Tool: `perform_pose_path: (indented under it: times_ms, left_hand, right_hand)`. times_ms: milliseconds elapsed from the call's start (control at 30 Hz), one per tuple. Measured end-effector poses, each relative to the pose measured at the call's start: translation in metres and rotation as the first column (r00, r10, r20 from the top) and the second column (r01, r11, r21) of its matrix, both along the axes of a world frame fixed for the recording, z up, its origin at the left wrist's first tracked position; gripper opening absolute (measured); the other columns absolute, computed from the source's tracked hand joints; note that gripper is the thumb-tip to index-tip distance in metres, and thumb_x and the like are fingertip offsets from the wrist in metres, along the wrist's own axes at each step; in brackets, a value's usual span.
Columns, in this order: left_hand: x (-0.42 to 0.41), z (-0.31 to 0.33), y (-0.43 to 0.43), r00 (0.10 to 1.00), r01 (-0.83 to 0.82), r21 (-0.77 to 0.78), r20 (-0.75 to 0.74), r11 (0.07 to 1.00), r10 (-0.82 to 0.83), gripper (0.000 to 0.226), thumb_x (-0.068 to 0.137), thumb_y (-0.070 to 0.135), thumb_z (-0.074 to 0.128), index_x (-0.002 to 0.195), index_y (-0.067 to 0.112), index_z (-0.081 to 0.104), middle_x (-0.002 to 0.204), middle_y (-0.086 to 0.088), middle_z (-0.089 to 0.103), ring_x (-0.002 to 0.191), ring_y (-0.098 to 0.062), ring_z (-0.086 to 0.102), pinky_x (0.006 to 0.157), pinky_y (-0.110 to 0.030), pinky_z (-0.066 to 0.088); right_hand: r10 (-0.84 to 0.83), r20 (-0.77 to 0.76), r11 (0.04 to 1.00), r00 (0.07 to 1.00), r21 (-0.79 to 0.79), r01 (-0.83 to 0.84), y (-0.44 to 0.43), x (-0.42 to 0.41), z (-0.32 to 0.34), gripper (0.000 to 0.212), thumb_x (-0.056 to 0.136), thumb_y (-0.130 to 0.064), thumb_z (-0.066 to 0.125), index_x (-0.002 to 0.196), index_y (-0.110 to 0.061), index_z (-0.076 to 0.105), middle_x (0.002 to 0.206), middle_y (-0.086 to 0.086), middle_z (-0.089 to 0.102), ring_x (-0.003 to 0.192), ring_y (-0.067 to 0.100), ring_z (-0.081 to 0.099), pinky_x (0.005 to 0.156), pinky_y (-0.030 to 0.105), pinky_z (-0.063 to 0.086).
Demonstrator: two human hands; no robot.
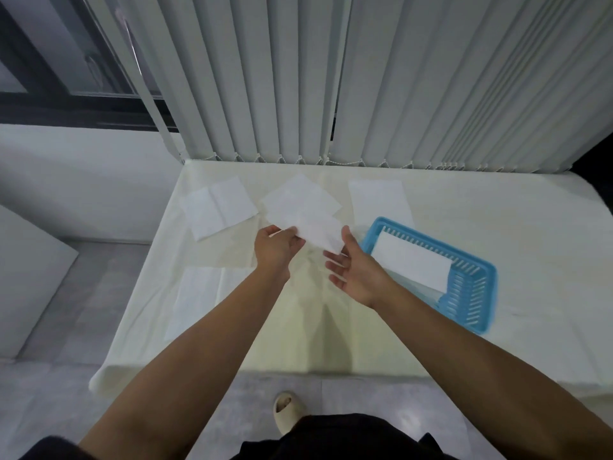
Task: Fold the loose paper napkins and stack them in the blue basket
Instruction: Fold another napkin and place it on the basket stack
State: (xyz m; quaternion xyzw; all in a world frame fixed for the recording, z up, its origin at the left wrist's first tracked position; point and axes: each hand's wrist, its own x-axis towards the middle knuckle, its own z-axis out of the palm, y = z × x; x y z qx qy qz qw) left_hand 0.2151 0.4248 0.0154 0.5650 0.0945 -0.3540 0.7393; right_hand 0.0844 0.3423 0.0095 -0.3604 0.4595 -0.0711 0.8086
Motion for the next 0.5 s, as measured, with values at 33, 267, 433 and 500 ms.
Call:
perform_pose_path:
  times_ms: [33, 267, 433, 500]
  left_hand:
    - [-0.002, -0.002, -0.003, 1.000, -0.008, 0.002, -0.008, 1.000, 0.008, 0.026, 0.085, -0.005, 0.063, 0.104, 0.004, 0.048, 0.082, -0.011, 0.064, 0.068, -0.019, 0.065, 0.066, -0.025, 0.061]
    - [-0.014, -0.008, -0.005, 0.998, 0.070, 0.026, -0.005, 0.997, -0.070, 0.025, 0.086, 0.001, 0.067, 0.108, 0.000, 0.054, 0.090, -0.011, 0.067, 0.079, -0.019, 0.068, 0.078, -0.026, 0.059]
    - [-0.014, -0.013, -0.003, 0.995, 0.100, 0.046, -0.015, 0.994, -0.100, 0.015, 0.086, 0.003, 0.067, 0.092, 0.005, 0.053, 0.085, -0.009, 0.065, 0.074, -0.016, 0.067, 0.078, -0.025, 0.059]
    - [-0.013, -0.015, -0.003, 0.995, 0.102, 0.048, -0.021, 0.994, -0.101, 0.016, 0.086, 0.003, 0.067, 0.083, 0.006, 0.052, 0.083, -0.009, 0.065, 0.072, -0.017, 0.067, 0.079, -0.027, 0.059]
  right_hand:
    - [0.029, 0.006, 0.999, 1.000, 0.022, -0.029, 0.003, -0.001, -0.003, 0.038, 0.081, -0.059, 0.062, 0.101, -0.026, 0.062, 0.102, -0.006, 0.066, 0.099, 0.014, 0.059, 0.087, 0.030, 0.045]
    - [-0.052, 0.015, 0.998, 0.999, 0.034, 0.051, 0.001, -0.001, -0.007, 0.028, 0.081, -0.027, 0.075, 0.104, -0.020, 0.062, 0.092, -0.004, 0.069, 0.082, 0.009, 0.059, 0.078, 0.025, 0.046]
    - [-0.080, 0.003, 0.995, 0.997, -0.060, 0.080, -0.004, -0.001, -0.002, 0.025, 0.079, -0.006, 0.074, 0.099, -0.011, 0.060, 0.086, 0.003, 0.070, 0.075, 0.012, 0.060, 0.076, 0.025, 0.050]
    - [-0.089, -0.020, 0.989, 0.996, -0.118, 0.086, -0.007, -0.004, 0.000, 0.024, 0.079, -0.004, 0.074, 0.098, -0.010, 0.061, 0.084, 0.005, 0.071, 0.074, 0.012, 0.060, 0.076, 0.025, 0.050]
